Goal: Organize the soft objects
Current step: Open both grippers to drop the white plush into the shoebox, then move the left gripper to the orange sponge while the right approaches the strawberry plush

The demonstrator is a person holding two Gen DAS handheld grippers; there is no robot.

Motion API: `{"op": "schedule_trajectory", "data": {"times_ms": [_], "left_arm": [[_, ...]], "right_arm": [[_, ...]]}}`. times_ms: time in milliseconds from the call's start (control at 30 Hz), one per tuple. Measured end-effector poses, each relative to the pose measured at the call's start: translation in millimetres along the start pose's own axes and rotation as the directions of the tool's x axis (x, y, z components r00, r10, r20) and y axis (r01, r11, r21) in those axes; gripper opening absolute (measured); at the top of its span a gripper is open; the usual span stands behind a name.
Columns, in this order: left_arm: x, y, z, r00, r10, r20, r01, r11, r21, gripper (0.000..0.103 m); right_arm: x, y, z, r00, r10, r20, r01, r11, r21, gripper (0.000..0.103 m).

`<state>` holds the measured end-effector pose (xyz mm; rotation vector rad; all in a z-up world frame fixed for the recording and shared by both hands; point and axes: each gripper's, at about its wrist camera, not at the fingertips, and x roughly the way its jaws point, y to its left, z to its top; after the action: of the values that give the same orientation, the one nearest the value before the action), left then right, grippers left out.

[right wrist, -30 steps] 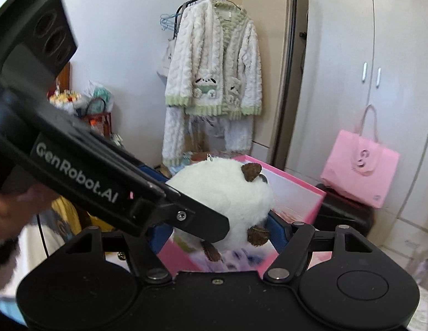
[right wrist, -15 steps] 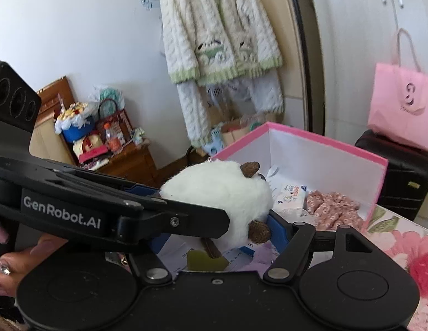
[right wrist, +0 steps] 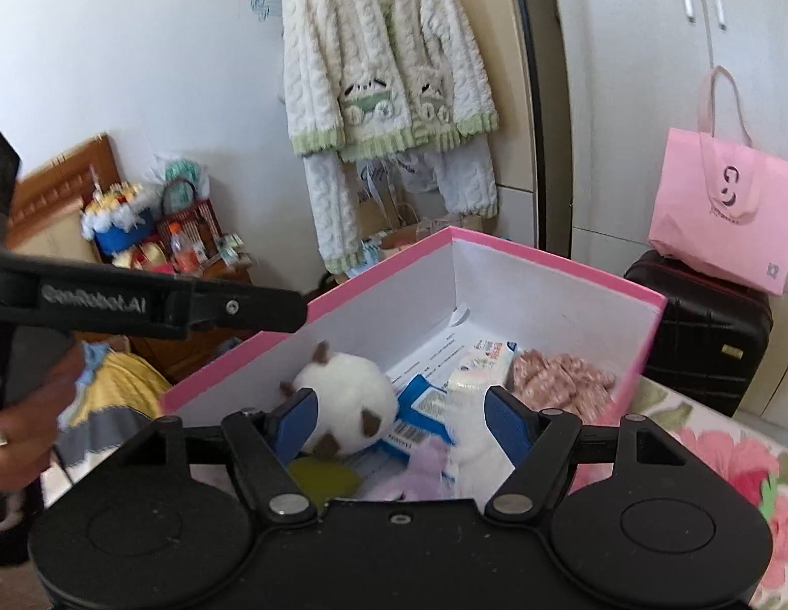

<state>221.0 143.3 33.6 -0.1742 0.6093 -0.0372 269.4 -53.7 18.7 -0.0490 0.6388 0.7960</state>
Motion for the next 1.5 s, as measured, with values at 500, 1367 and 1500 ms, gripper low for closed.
{"op": "schedule_trajectory", "data": {"times_ms": [500,1367,1500], "left_arm": [[-57.1,-70.5,-20.3,0.966,-0.254,-0.044,0.258,0.957,0.133,0.059],[51.8,-202.9,-97.1,0.907,-0.371,-0.199,0.407,0.892,0.196,0.061],[74.6,-207.8,-110.2,0.936,-0.326,-0.133,0.345,0.926,0.156,0.061]], "right_arm": [[-125.1,-26.2,-21.6,0.972,-0.177,0.155,0.187,0.981,-0.052,0.092],[-157.2,-137.5,-78.7,0.983,-0.158,0.089,0.147,0.981,0.123,0.088],[-137.0,-152.5,-82.9,0.988,-0.123,0.091,0.113,0.987,0.111,0.088]]}}
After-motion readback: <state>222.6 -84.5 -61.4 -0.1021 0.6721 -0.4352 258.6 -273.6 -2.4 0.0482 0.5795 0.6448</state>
